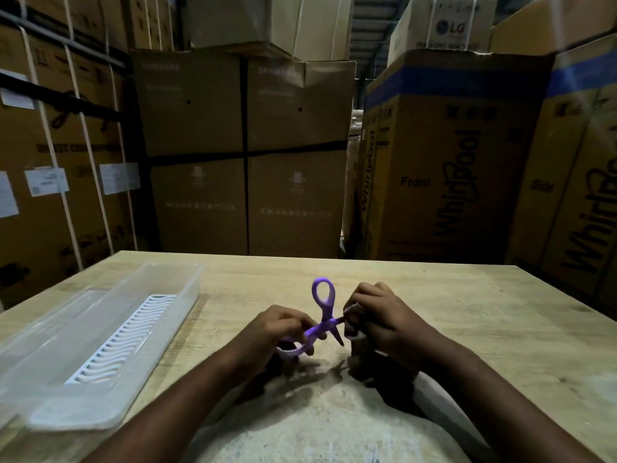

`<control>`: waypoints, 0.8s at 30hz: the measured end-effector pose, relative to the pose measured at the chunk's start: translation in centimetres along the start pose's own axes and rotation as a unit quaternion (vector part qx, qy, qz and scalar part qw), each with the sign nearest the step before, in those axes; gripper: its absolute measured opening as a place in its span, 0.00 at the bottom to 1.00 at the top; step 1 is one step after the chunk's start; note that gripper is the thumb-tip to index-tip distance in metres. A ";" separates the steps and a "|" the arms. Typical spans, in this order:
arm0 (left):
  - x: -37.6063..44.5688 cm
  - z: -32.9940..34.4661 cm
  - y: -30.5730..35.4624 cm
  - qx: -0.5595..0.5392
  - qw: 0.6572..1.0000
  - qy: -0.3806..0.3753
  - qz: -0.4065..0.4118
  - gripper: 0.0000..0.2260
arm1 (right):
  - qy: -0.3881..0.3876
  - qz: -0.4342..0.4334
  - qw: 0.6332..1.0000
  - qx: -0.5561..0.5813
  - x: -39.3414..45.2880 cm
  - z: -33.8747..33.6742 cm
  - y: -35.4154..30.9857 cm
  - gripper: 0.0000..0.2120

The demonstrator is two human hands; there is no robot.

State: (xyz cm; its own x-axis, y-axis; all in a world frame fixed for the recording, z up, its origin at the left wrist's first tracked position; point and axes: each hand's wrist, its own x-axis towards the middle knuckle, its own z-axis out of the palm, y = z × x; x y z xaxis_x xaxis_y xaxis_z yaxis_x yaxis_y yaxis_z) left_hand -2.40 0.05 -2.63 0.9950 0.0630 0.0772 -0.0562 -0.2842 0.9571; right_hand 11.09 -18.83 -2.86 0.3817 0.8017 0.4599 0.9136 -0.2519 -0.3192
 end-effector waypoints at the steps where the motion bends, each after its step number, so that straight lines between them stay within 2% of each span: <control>1: 0.1 0.1 -0.1 0.002 1.000 0.012 0.003 0.21 | -0.020 0.015 1.000 0.015 -0.1 -0.2 0.0 0.07; 4: 0.3 0.4 -0.4 0.008 0.999 0.041 0.024 0.19 | -0.084 0.053 0.995 0.026 -0.1 -0.6 -0.4 0.07; 7: 0.4 1.3 0.0 -0.048 0.997 0.056 0.006 0.07 | -0.122 0.082 0.989 0.032 0.0 -0.5 -0.8 0.07; 8: 0.4 1.7 0.0 -0.058 0.996 0.061 -0.008 0.06 | -0.128 0.084 0.988 0.036 0.1 -0.3 -0.9 0.07; 12: 0.4 2.5 -0.6 -0.083 0.991 0.074 -0.070 0.12 | -0.122 0.105 0.984 0.078 0.1 0.1 -1.4 0.06; 17: 0.5 3.0 -1.2 -0.079 0.989 0.103 -0.077 0.16 | -0.115 0.129 0.978 0.120 0.2 0.5 -1.7 0.06; 20: 0.6 3.1 -1.5 -0.069 0.986 0.127 -0.080 0.16 | -0.088 0.148 0.968 0.179 0.1 0.7 -1.3 0.09; 24: 0.6 3.1 -1.5 -0.071 0.979 0.173 -0.082 0.16 | 0.039 0.194 0.950 0.241 -0.1 0.5 0.3 0.10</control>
State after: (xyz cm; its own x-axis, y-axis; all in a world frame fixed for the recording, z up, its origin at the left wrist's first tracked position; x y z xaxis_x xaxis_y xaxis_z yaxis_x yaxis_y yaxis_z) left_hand -1.49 -2.42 -4.84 0.9058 0.4235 -0.0135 0.0658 -0.1092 0.9918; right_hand 11.23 -18.67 -3.44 0.7036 0.6516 0.2834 0.5378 -0.2277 -0.8117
